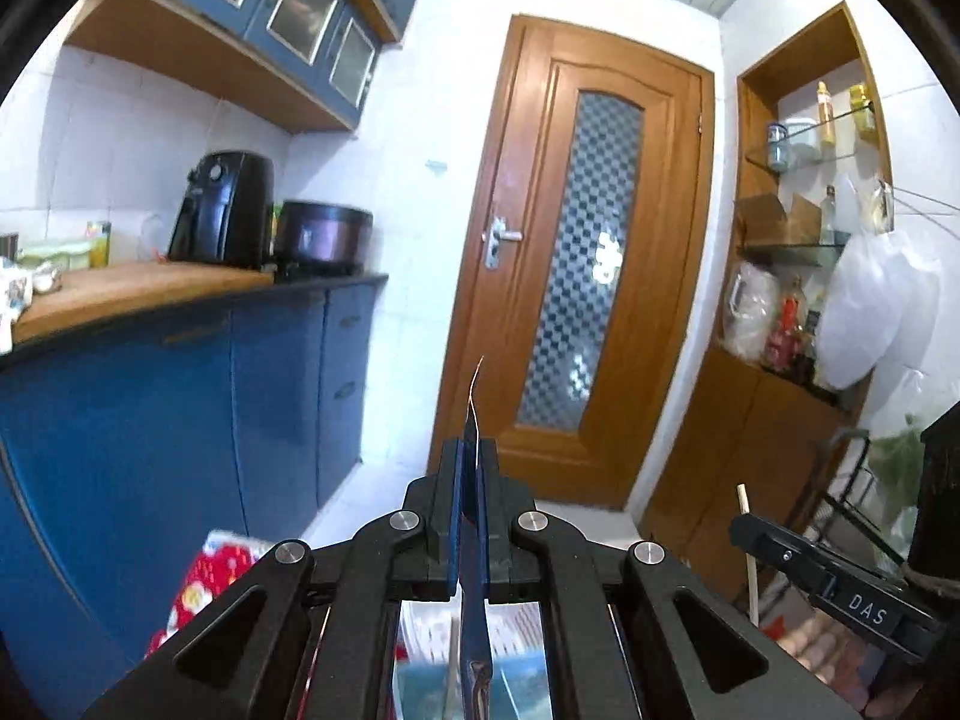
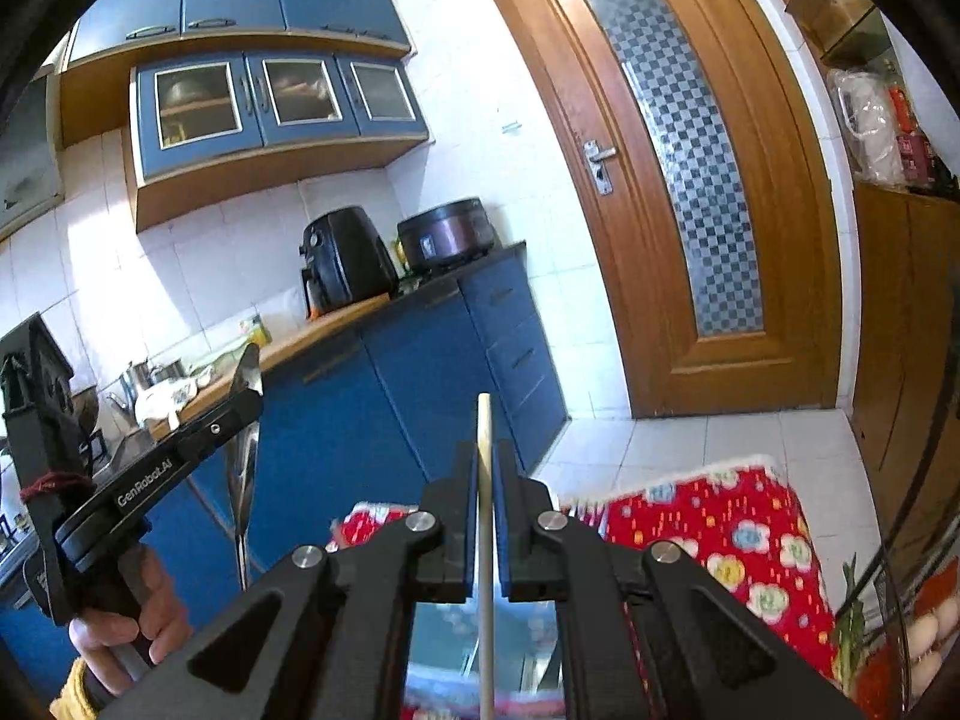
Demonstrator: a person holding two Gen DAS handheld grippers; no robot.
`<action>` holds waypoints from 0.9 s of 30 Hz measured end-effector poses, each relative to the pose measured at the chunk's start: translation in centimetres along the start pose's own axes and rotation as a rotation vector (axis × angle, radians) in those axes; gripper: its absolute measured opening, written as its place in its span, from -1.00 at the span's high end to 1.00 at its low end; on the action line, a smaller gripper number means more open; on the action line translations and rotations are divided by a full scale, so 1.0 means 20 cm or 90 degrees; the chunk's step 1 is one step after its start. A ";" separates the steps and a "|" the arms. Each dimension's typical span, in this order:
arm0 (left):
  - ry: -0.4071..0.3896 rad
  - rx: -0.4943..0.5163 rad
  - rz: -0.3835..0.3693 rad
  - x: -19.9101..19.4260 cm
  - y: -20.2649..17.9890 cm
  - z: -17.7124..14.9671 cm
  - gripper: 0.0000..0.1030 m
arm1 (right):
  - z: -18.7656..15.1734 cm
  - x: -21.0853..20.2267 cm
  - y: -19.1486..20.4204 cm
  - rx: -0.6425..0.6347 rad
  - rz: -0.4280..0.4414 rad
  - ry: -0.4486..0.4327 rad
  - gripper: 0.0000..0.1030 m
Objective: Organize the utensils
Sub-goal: 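Lift the knife with the left tool while the right tool carries the chopstick above the holder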
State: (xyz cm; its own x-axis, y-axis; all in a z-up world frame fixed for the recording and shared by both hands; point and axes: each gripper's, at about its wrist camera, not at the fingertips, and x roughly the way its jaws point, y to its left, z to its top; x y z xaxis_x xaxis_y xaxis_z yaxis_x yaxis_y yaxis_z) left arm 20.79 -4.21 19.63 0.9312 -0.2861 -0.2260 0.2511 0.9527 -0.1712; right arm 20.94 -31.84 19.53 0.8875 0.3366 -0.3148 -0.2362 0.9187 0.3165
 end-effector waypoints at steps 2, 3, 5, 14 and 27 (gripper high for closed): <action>-0.018 0.004 0.009 0.04 0.00 0.02 0.93 | 0.02 0.04 0.00 -0.014 -0.009 -0.014 0.88; -0.024 0.007 0.013 0.05 0.00 0.02 0.93 | 0.03 0.05 0.00 -0.019 -0.012 -0.019 0.88; -0.035 0.012 0.024 0.09 0.01 0.02 0.93 | 0.04 0.08 0.00 -0.030 -0.020 -0.030 0.88; -0.063 0.004 0.056 0.20 0.05 -0.05 0.93 | 0.00 0.21 -0.02 -0.034 -0.011 -0.067 0.88; -0.081 0.027 0.087 0.23 0.04 -0.25 0.93 | -0.12 0.30 0.00 -0.086 -0.035 -0.104 0.88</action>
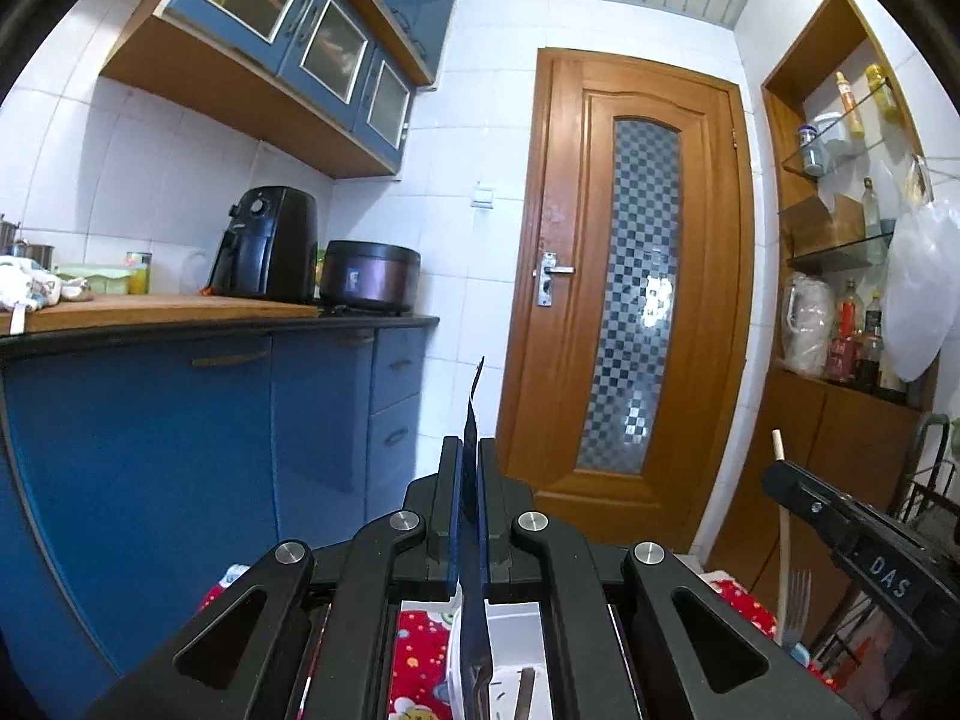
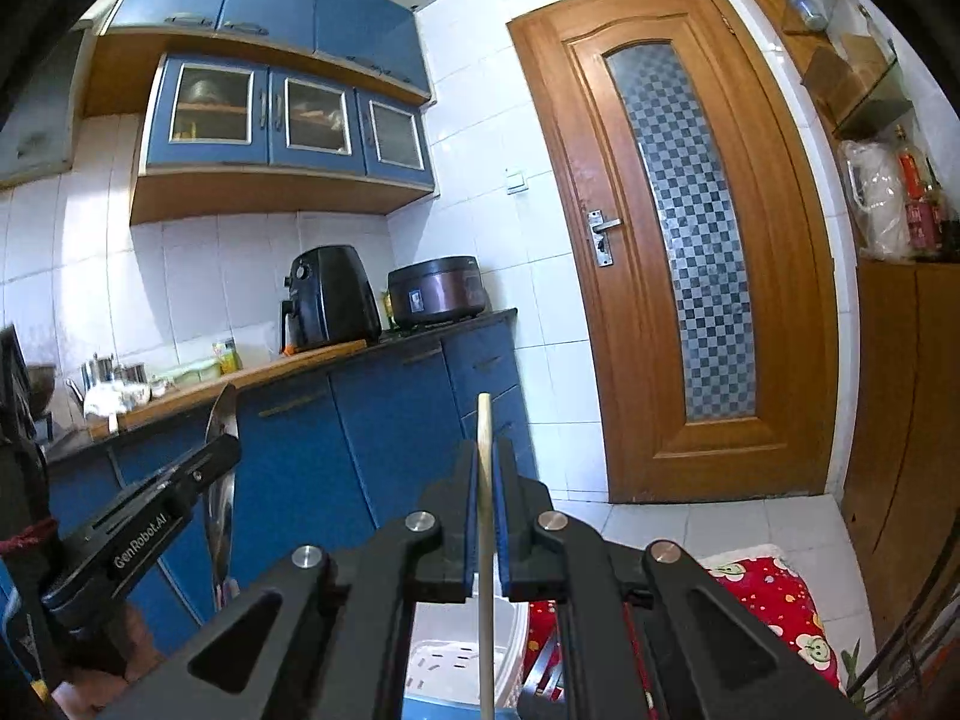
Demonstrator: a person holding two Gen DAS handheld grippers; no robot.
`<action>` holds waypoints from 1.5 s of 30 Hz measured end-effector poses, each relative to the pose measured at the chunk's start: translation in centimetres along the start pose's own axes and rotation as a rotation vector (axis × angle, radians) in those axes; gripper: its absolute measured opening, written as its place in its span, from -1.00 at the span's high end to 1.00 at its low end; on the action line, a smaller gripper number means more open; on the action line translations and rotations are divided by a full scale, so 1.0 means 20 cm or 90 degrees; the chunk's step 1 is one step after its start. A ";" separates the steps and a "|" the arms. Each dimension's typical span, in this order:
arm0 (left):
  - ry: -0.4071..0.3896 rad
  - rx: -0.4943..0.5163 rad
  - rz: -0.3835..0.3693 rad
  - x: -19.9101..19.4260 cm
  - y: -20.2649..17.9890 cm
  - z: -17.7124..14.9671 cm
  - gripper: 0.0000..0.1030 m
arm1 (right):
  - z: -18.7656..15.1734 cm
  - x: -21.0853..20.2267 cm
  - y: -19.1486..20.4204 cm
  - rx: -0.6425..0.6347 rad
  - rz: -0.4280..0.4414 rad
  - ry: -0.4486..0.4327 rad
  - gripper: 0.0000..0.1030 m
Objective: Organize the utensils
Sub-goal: 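Lift the knife with the left tool while the right tool carries the chopstick above the holder, then drop the knife into the holder with the left tool while the right tool releases the chopstick inside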
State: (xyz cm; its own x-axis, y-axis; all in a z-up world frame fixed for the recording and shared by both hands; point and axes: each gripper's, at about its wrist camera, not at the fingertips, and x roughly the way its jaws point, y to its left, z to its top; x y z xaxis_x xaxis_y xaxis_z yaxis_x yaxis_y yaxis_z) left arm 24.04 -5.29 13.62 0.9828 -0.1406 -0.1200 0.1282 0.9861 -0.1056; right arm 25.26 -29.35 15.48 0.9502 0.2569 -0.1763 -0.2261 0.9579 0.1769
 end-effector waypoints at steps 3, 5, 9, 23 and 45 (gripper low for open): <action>0.009 0.008 -0.003 0.00 0.00 -0.03 0.93 | -0.02 0.00 0.01 -0.014 -0.001 0.003 0.88; 0.013 0.003 -0.005 -0.02 0.00 -0.05 0.93 | -0.04 -0.01 0.01 -0.018 0.001 0.008 0.88; 0.021 0.005 -0.004 -0.03 0.01 -0.08 0.93 | -0.05 -0.02 0.01 -0.020 0.000 0.023 0.88; 0.040 0.001 -0.013 -0.11 0.04 -0.16 0.92 | -0.10 -0.10 0.02 -0.002 0.008 0.059 0.85; 0.105 -0.010 -0.048 -0.31 0.07 -0.07 0.25 | -0.03 -0.43 0.07 0.022 0.001 0.069 0.41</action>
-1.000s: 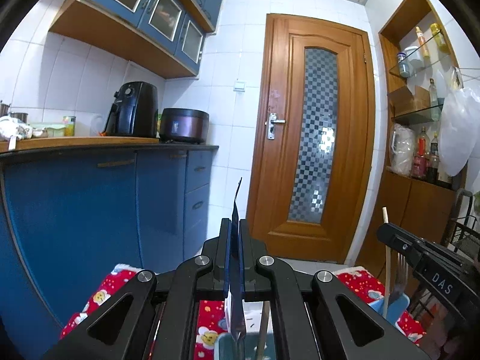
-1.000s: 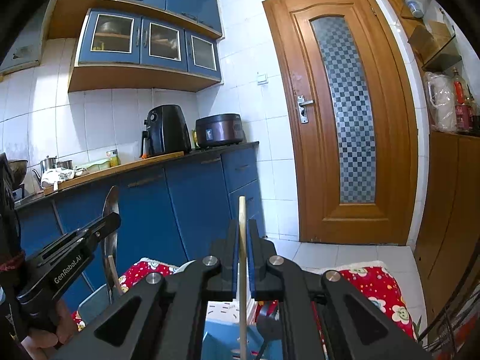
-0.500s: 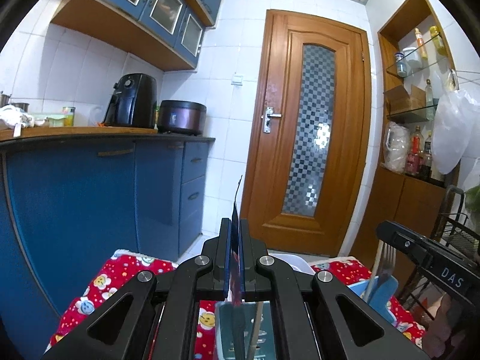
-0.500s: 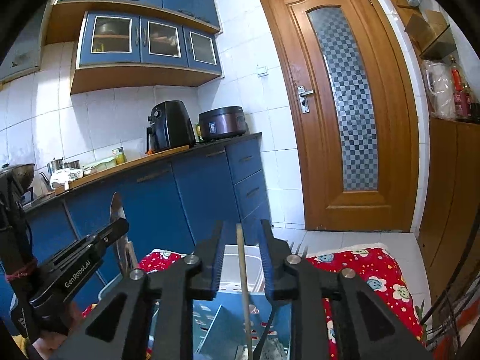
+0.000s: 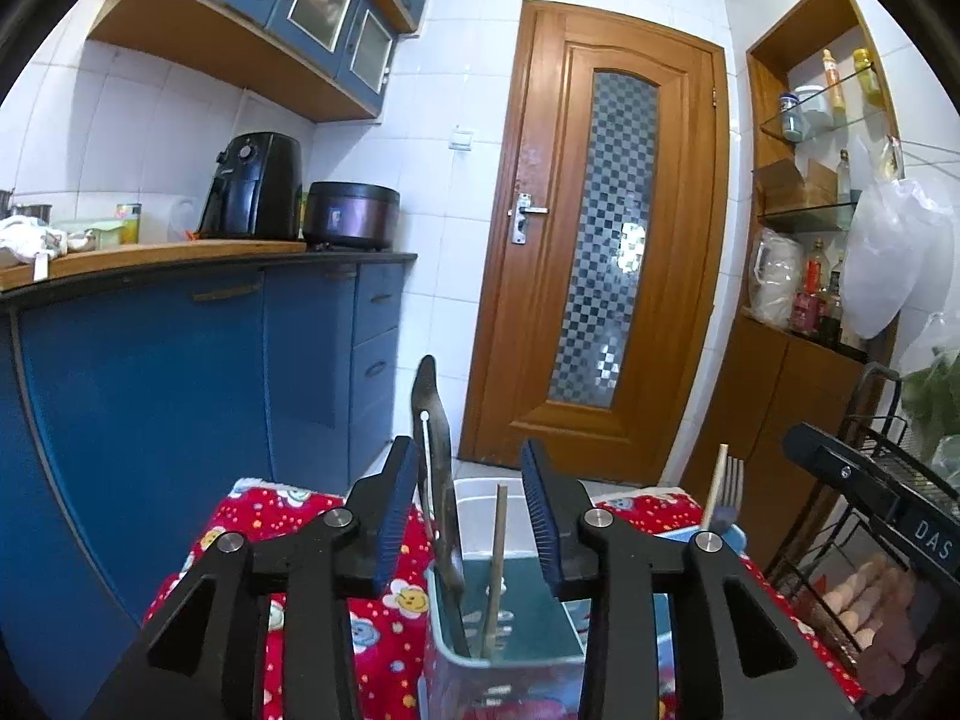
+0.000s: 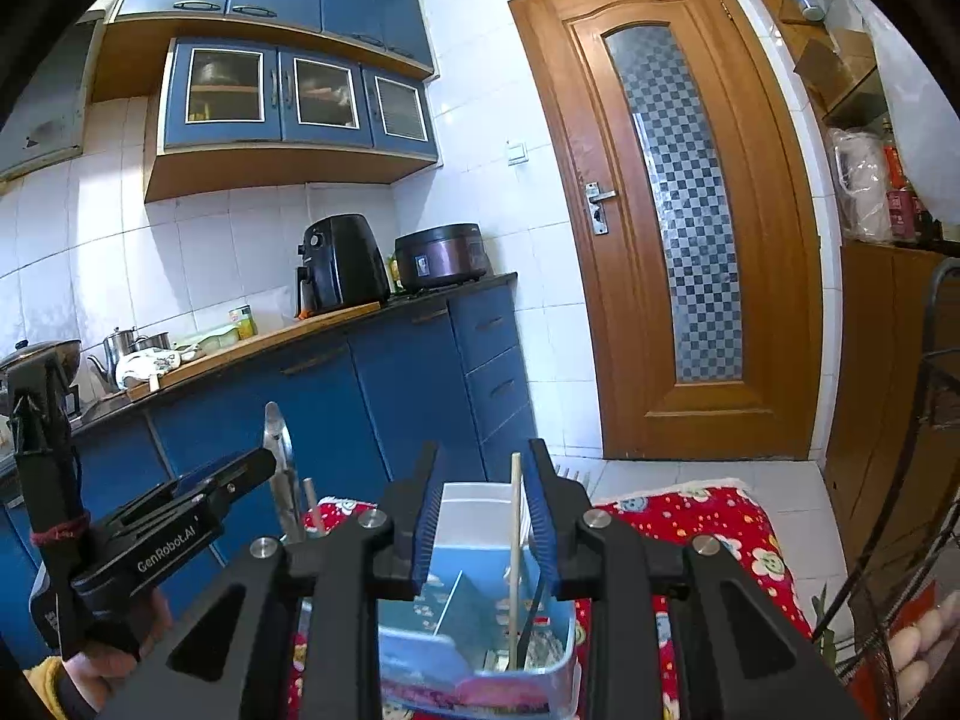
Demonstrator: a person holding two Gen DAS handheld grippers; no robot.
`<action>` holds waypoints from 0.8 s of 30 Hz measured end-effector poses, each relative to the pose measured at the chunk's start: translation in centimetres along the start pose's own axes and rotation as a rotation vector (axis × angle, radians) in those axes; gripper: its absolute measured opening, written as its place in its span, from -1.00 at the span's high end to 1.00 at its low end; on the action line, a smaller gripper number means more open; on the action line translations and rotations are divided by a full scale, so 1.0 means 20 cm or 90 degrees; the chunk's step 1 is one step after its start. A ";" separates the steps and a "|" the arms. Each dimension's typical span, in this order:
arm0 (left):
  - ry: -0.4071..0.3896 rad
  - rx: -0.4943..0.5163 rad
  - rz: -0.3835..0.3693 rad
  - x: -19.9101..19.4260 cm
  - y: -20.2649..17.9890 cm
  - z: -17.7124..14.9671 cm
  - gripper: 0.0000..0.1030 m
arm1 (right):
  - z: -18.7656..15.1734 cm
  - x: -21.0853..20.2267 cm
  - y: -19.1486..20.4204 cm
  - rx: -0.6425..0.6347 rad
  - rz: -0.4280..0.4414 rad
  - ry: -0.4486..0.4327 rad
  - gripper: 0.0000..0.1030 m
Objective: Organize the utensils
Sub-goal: 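Drop the knife into the holder with the left tool while the right tool releases the chopstick inside, then raise both open tools away from the holder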
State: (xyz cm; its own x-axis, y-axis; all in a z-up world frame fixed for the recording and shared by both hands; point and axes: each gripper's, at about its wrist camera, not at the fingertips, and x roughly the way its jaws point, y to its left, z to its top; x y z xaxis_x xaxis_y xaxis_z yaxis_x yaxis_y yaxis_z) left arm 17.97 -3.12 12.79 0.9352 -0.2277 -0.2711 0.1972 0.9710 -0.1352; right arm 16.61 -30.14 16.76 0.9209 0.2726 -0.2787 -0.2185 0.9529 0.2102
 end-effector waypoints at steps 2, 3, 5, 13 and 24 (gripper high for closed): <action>0.008 -0.005 -0.003 -0.04 0.00 0.01 0.23 | 0.00 -0.03 0.01 0.006 0.002 0.011 0.41; 0.012 -0.007 -0.004 -0.05 0.01 0.01 0.22 | -0.01 -0.04 0.01 0.011 0.003 0.019 0.41; 0.020 -0.010 -0.005 -0.09 0.01 0.01 0.21 | -0.03 -0.08 0.02 0.018 0.005 0.031 0.41; 0.074 -0.036 -0.014 -0.24 0.05 -0.04 0.19 | -0.15 -0.20 0.08 0.012 0.003 0.091 0.41; 0.142 -0.031 -0.023 -0.38 0.07 -0.21 0.19 | -0.36 -0.29 0.07 0.042 -0.008 0.158 0.41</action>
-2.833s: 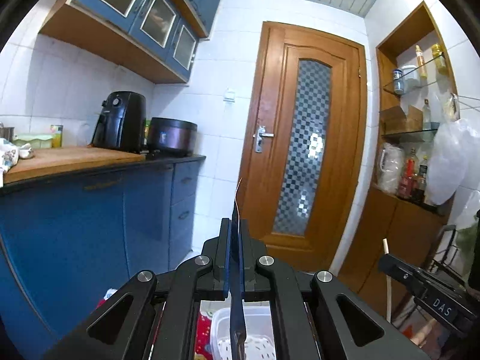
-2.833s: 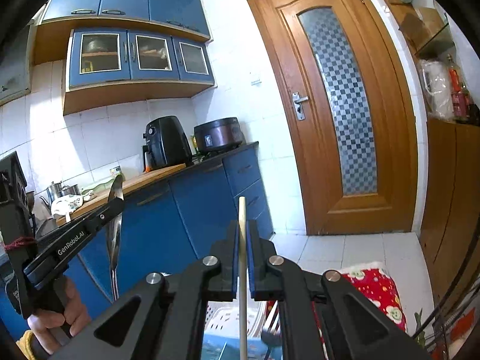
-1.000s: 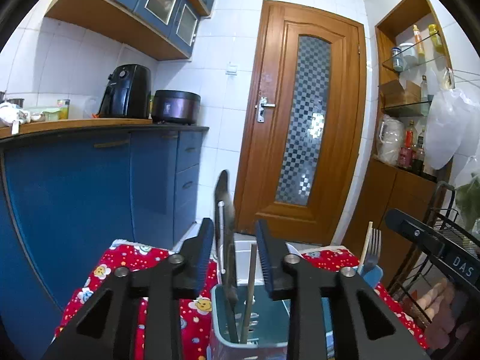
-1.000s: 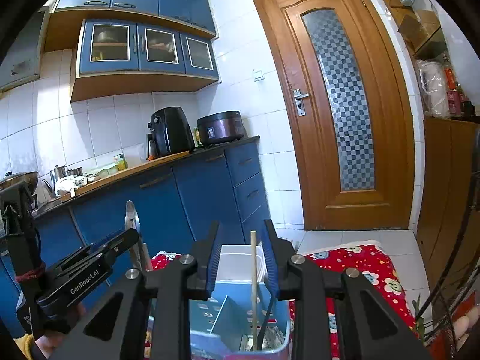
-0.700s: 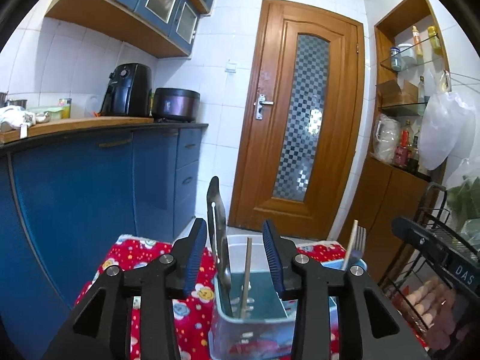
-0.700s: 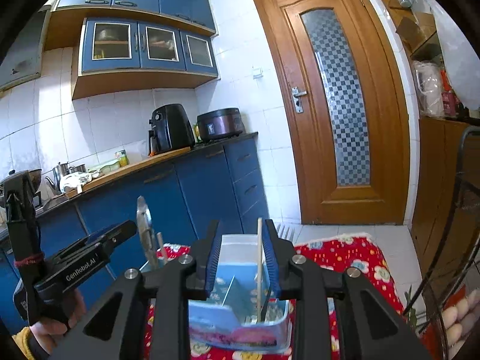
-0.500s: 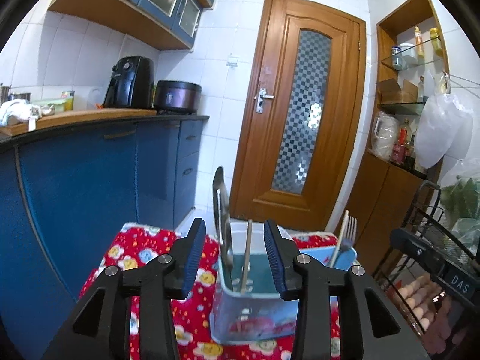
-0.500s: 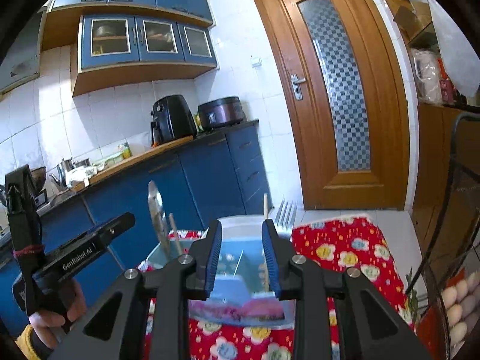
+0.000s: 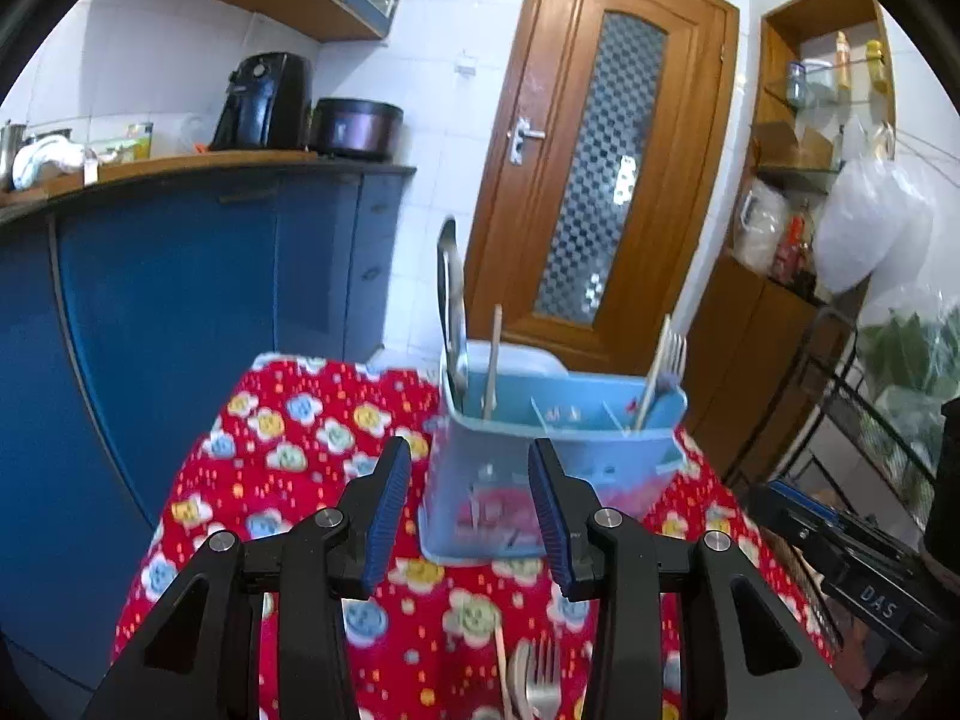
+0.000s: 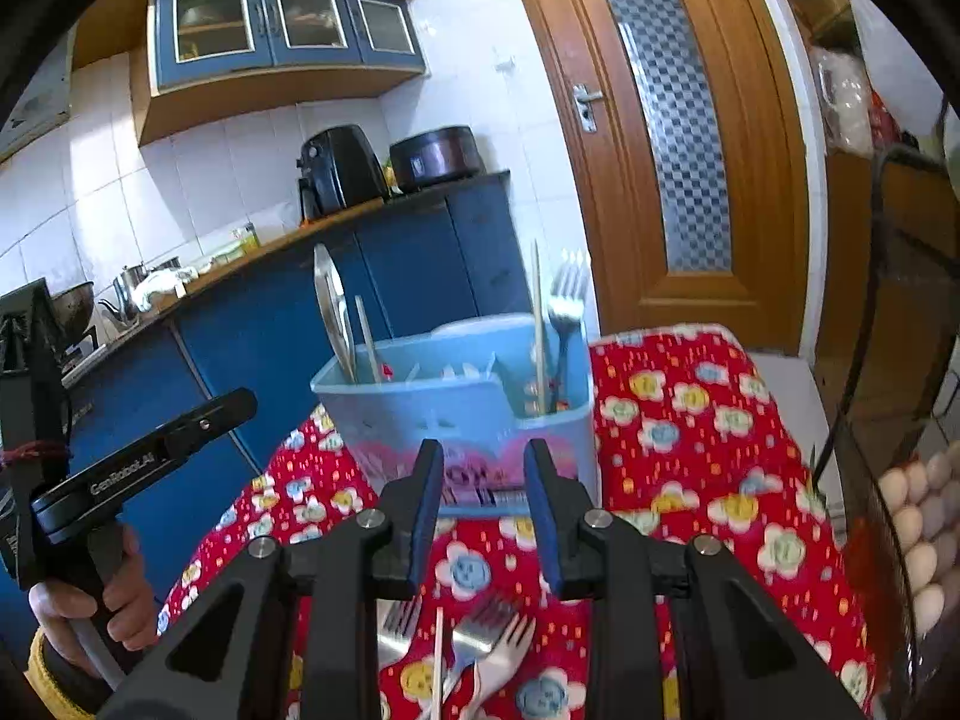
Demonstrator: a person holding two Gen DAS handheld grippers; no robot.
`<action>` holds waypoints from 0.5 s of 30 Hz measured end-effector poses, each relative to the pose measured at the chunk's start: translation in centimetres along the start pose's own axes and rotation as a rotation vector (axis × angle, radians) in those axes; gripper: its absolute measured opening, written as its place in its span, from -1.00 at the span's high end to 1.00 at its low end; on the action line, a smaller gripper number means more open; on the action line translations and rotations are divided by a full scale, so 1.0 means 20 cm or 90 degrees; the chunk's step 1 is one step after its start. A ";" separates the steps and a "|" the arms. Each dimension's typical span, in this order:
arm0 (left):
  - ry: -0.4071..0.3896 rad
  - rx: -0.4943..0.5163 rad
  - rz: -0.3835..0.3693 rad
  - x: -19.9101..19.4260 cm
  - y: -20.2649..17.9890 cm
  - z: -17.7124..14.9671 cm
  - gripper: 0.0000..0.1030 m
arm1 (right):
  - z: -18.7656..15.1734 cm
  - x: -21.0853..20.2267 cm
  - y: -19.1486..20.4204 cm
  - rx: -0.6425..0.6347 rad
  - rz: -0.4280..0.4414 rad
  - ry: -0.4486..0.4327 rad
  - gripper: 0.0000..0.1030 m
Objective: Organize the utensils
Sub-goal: 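Raise both open tools away from the holder, then move both open tools down to the utensils on the cloth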
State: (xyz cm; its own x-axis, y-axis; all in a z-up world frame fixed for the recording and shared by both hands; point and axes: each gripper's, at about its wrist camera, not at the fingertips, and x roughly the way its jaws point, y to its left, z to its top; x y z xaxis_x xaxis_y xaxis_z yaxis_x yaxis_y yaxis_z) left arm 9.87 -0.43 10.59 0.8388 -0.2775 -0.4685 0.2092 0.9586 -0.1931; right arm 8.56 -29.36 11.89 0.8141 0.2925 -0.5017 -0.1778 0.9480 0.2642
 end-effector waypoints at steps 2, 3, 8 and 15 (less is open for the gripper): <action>0.015 0.001 0.002 -0.01 0.00 -0.05 0.19 | -0.04 0.00 -0.01 0.009 -0.001 0.012 0.41; 0.022 0.001 0.002 -0.01 0.00 -0.07 0.19 | -0.05 0.00 -0.02 0.013 -0.003 0.019 0.41; 0.057 -0.004 0.005 0.01 0.01 -0.16 0.19 | -0.13 0.01 -0.02 0.017 -0.007 0.044 0.41; 0.108 -0.015 0.000 0.06 0.01 -0.27 0.19 | -0.23 0.03 -0.03 0.026 -0.005 0.078 0.41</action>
State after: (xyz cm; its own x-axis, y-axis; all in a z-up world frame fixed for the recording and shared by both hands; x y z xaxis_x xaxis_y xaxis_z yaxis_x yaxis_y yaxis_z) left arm 8.25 -0.87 5.20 0.7418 -0.2858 -0.6067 0.1956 0.9575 -0.2118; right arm 6.71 -29.13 7.70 0.7416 0.2999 -0.6000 -0.1465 0.9453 0.2915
